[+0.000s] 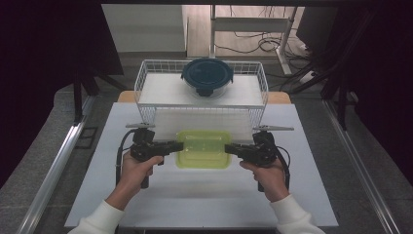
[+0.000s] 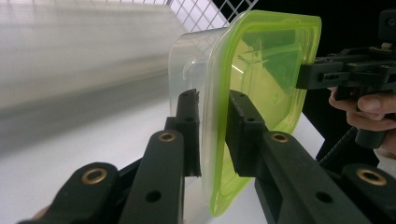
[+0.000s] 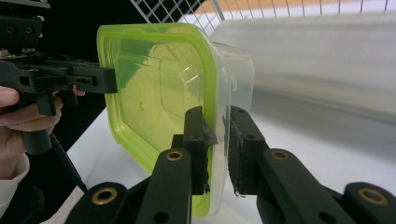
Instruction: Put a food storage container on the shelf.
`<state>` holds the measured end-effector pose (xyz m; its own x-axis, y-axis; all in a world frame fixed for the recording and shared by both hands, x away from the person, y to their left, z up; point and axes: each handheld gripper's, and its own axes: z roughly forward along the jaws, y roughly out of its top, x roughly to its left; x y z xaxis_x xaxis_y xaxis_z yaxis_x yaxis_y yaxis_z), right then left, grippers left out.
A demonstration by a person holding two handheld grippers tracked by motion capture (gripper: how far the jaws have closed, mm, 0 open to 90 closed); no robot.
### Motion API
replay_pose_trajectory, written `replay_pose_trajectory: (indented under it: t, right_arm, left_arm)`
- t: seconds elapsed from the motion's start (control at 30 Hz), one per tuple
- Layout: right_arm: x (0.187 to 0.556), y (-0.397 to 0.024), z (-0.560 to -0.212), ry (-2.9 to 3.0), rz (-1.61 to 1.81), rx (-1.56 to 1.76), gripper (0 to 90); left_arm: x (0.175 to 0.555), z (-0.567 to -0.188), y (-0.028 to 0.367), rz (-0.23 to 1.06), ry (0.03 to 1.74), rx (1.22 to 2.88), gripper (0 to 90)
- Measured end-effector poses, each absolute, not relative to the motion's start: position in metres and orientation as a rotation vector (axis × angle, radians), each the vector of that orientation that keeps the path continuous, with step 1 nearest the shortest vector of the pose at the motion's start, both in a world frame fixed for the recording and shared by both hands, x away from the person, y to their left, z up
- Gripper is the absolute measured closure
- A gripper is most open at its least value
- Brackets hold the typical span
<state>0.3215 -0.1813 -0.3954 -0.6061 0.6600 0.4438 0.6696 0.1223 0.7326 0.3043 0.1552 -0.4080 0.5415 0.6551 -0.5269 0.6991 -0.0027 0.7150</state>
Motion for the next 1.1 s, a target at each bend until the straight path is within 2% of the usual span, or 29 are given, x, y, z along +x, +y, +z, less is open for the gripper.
replay_pose_trajectory:
  t: [0.5, 1.1]
  right_arm:
    - [0.329, -0.177, -0.347, -2.401, -1.616, -1.339, 77.5]
    - [0.339, -0.175, -0.32, -2.398, -1.663, -1.34, 77.3]
  left_arm:
    - [0.314, -0.364, 0.161, 0.001, 1.097, 1.674, 76.6]
    - [0.33, -0.333, 0.159, 0.057, 1.077, 1.68, 76.4]
